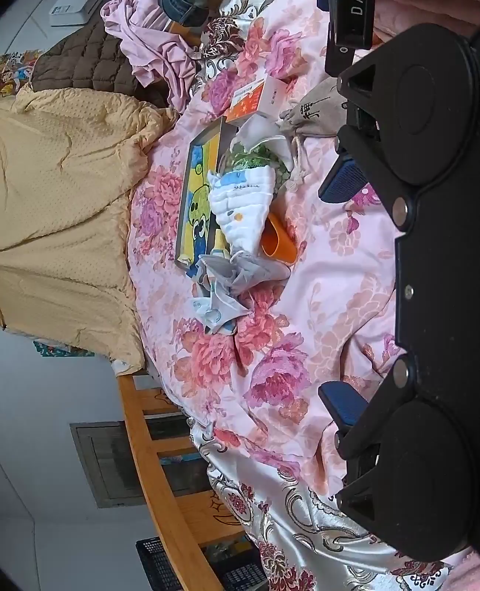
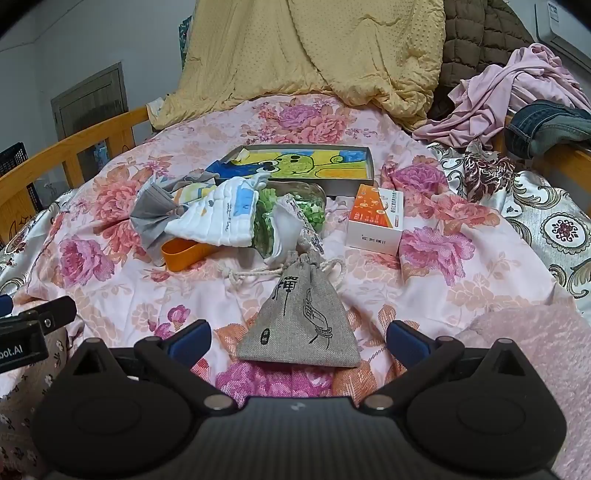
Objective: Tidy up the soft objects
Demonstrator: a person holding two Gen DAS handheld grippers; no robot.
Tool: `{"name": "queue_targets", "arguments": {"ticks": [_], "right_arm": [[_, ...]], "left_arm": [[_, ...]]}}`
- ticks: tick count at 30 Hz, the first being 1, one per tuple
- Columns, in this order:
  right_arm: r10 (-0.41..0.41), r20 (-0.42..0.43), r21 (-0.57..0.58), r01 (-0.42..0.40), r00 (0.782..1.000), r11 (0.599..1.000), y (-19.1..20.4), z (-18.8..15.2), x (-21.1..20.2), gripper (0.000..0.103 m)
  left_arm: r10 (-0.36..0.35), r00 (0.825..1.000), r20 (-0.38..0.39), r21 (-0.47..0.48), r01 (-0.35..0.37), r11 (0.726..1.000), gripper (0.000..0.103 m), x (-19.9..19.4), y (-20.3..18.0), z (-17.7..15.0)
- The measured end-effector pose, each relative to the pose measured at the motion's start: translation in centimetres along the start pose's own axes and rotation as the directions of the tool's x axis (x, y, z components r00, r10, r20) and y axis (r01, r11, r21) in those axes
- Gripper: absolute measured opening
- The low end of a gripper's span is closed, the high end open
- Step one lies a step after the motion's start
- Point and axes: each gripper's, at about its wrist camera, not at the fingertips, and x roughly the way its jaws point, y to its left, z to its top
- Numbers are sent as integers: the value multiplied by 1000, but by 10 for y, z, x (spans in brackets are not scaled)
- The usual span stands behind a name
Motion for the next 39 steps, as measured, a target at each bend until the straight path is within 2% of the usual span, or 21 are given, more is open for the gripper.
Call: {"name": "queue_targets", "arguments": {"ticks": [20,26,27,32,39], "right_arm": [[0,-1,3,0,1000,1000,1,-3,2,103],[1,-1,3,-1,1000,1000,1,-3,1,103],[1,-1,3,-1,1000,1000,1,-4,1,103],[2,-1,4,-2,1000,1000,0,-4,1,103],[2,0,5,-2,1000,1000,0,-5,1,103]], "left_arm": [[-6,1000,0,-14,6,1000,102,0,0,-5],[-6,1000,3,-62,6,998,102,2,1,-8],[-29,1000,2,-101,29,994,102,1,2,-6],[-14,999,41,-71,17,997,102,1,2,-6],[-21,1000,3,-78,21,997,102,1,1,-5]]}}
